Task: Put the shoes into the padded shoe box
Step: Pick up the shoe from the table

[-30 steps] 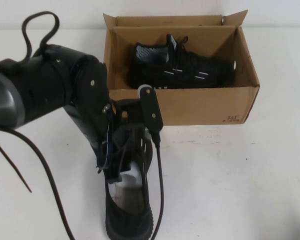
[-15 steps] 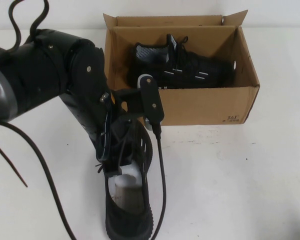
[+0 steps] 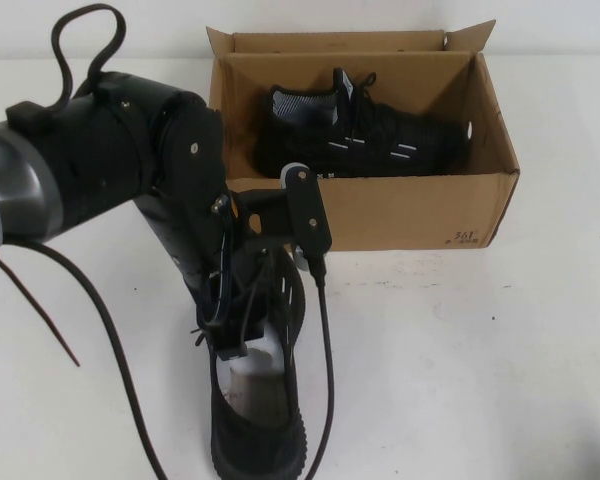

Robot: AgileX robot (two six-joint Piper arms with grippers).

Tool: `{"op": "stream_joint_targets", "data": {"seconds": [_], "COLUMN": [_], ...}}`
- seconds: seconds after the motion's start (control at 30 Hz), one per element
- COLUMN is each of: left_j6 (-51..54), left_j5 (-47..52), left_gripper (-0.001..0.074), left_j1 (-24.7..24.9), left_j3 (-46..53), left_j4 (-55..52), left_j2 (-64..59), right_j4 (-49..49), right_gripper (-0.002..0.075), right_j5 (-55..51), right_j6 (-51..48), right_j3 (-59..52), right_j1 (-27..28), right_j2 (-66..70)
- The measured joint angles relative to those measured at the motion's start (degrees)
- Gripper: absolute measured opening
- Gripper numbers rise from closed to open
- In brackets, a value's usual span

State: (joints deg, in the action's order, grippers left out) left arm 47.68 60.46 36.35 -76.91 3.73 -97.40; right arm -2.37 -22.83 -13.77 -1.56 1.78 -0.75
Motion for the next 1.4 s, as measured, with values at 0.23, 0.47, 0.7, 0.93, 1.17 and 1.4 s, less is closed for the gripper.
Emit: {"op": "stream_joint_targets", "data": {"seconds": [0.23,0.47,0.7,0.93,1.17,1.4], "left_j6": [0.0,0.0,0.0,-0.8,-5.5,-16.0], "left_j5": [-0.6,-0.6,0.3,0.7,4.4,9.5], "left_gripper": [0.0262,0.0152,0.001,0.0001,0.0001,0.0001], "left_j1": [0.0,0.0,0.0,0.0,0.0,0.0], "left_j3": [0.0,0.0,0.0,0.0,-2.5,-8.8], "left_j4": [0.0,0.2,0.3,0.8,1.9,2.2], "left_j2": [0.0,0.0,0.0,0.8,4.4,6.8], "right_j4": [0.0,0.0,0.0,0.0,0.0,0.0], "right_gripper": [-0.0009,-0.0009,-0.0009,-0.0009,-0.0009,-0.0009], "right_j5": [0.0,0.0,0.0,0.0,0.0,0.0], "right_j6": [0.0,0.0,0.0,0.0,0.0,0.0], "right_j3": [0.0,0.0,0.0,0.0,0.0,0.0], "right_j1": [0.0,0.0,0.0,0.0,0.0,0.0], "right_j2": [0.0,0.0,0.0,0.0,0.0,0.0]}}
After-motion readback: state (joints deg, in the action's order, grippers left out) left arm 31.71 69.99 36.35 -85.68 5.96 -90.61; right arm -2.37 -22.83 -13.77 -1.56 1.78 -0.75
